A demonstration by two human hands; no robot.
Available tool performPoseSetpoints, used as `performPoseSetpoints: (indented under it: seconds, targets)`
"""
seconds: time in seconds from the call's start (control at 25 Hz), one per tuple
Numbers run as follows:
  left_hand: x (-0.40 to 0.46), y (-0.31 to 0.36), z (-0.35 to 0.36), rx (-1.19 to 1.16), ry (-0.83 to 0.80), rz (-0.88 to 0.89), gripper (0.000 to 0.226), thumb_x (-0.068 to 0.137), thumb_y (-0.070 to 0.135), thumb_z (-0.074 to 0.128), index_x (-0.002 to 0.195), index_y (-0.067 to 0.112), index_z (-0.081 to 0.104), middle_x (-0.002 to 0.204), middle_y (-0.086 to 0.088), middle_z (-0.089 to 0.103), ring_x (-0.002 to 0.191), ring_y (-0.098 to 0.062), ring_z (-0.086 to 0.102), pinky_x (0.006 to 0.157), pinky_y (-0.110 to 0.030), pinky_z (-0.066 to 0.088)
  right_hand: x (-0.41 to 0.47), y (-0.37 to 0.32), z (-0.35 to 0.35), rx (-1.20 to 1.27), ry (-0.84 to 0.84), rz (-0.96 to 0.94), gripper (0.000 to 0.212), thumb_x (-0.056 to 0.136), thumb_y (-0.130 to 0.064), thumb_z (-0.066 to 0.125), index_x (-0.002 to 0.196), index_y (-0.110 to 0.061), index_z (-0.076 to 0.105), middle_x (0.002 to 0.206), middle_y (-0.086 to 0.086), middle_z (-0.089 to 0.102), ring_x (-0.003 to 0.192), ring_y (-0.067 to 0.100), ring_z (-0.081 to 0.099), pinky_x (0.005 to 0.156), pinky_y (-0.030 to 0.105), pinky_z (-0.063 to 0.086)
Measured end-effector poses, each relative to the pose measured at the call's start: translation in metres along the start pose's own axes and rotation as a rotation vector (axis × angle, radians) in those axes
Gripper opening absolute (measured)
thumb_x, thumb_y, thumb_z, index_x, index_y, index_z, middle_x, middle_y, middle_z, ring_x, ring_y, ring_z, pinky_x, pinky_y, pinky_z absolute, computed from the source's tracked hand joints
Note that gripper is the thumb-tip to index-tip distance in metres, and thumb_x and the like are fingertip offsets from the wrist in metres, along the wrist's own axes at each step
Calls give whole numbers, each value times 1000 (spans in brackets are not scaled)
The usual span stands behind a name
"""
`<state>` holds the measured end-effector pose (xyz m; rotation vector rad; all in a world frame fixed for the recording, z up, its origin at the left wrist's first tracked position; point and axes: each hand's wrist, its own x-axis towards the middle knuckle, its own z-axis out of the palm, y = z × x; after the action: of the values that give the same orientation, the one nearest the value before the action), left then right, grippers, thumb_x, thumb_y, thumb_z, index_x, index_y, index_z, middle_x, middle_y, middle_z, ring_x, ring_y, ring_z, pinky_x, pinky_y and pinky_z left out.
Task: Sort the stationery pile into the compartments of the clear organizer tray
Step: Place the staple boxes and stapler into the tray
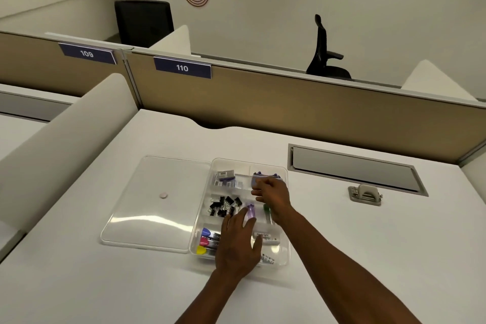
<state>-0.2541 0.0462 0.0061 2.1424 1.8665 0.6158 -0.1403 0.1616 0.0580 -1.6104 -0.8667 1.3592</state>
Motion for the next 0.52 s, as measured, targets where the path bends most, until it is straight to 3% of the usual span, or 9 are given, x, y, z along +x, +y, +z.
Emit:
performPoseSetpoints:
  seconds: [0.2, 0.36, 0.44, 0.52]
  targets:
    - [1, -9, 10, -17, 33, 67, 47, 83, 45, 61, 125, 25, 60, 146, -1, 47, 133, -19, 41, 117, -42, 28, 0, 16, -96, -198, 425, -182, 7, 85, -24, 66, 85, -22, 72, 78, -1, 74, 76, 20, 72, 74, 33, 57]
    - [1, -12, 14, -10, 40, 87, 44, 86, 45, 59, 125, 24, 59, 149, -1, 44, 136, -19, 40, 119, -41, 25, 2, 15, -180, -390, 752, -165, 17, 85, -17, 61, 97, -19, 73, 96, 6, 73, 95, 30, 66, 81, 31, 49]
    - [2, -12, 16, -8, 34, 86, 44, 86, 46, 58, 125, 24, 60, 149, -1, 43, 137, -20, 40, 119, -41, 25, 11, 18, -223, -622, 716, -116, 35, 83, -16, 65, 118, -16, 66, 116, 14, 67, 110, 36, 60, 93, 39, 48]
    - [3, -15, 16, 5, 28, 73, 44, 86, 47, 58, 125, 25, 60, 150, -1, 42, 137, -20, 40, 119, -42, 26, 20, 22, -252, -925, 528, -36, 64, 81, -25, 72, 139, -17, 48, 141, 19, 49, 131, 39, 44, 102, 47, 42]
